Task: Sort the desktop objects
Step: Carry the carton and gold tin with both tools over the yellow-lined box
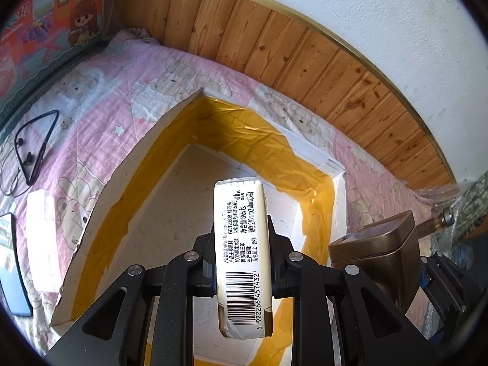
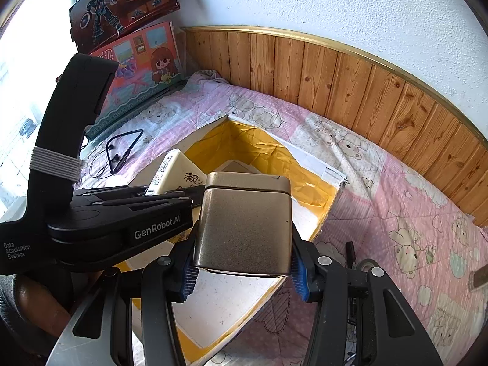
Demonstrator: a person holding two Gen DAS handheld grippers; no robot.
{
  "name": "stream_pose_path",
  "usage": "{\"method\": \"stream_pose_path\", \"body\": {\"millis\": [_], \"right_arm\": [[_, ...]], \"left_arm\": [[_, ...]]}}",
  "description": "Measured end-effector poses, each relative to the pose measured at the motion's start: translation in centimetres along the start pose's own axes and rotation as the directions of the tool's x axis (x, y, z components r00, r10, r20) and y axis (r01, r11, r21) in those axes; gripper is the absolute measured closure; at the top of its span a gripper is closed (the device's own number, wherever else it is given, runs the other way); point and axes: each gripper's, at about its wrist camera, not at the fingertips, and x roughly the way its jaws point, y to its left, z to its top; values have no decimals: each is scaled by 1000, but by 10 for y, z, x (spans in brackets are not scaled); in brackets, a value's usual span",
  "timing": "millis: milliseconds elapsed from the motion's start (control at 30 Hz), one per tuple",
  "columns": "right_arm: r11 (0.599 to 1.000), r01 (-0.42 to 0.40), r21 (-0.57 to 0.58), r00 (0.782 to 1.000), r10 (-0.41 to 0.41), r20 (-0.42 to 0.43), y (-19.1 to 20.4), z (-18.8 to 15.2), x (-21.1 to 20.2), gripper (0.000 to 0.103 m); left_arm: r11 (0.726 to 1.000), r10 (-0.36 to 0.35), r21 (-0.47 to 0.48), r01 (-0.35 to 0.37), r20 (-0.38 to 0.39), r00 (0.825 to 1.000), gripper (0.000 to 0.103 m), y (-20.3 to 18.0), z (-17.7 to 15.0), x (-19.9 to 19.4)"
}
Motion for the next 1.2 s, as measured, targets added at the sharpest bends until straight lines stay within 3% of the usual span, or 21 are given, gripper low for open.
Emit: {"method": "stream_pose_path", "body": {"millis": [667,1200], "right_arm": [[995,11,-103,993,-23,-117,-10,18,63,52],[979,-15,-205,964,-40,-264,-11,27,113,52]], "left_arm": [[996,38,-71,-46,-105,994,79,18,24,50],[993,49,-96,-71,-214,976,79,30,29,94]]}}
